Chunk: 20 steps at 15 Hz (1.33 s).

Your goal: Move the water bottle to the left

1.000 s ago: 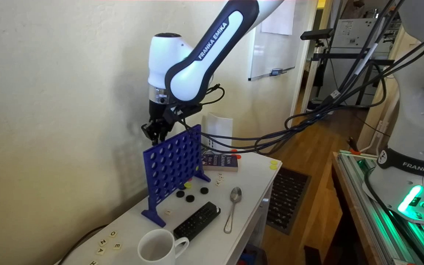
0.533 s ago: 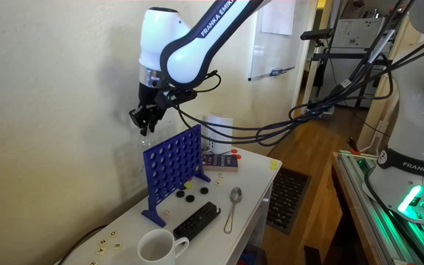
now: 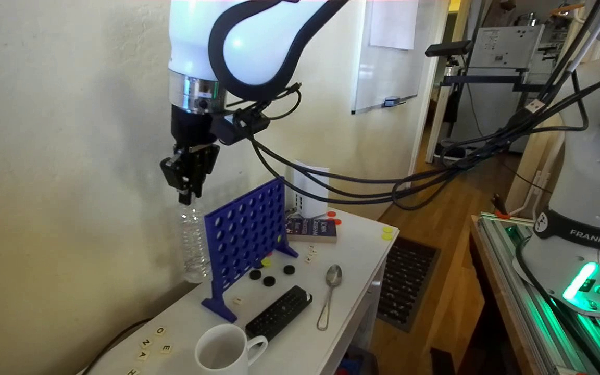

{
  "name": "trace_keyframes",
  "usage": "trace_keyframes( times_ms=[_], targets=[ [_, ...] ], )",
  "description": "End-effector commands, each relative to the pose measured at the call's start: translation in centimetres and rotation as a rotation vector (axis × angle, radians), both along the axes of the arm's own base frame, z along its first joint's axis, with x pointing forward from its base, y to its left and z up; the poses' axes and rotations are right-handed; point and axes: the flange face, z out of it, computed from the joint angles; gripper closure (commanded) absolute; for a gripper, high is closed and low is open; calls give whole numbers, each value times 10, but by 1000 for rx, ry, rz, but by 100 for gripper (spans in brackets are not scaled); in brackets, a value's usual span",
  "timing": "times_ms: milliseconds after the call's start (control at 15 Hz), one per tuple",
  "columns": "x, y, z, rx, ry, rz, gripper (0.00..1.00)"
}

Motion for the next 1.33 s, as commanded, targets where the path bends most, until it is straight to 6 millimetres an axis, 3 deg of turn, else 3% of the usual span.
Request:
trace_keyframes(
  times_ms=[0, 400, 1000, 1267],
  targets=[
    [3, 23, 4, -15, 21, 137, 92],
    [16, 52, -6, -29, 38, 327, 92],
    [24, 151, -36, -40, 115, 682, 92],
    [34, 178, -50, -59, 98, 785, 92]
  ],
)
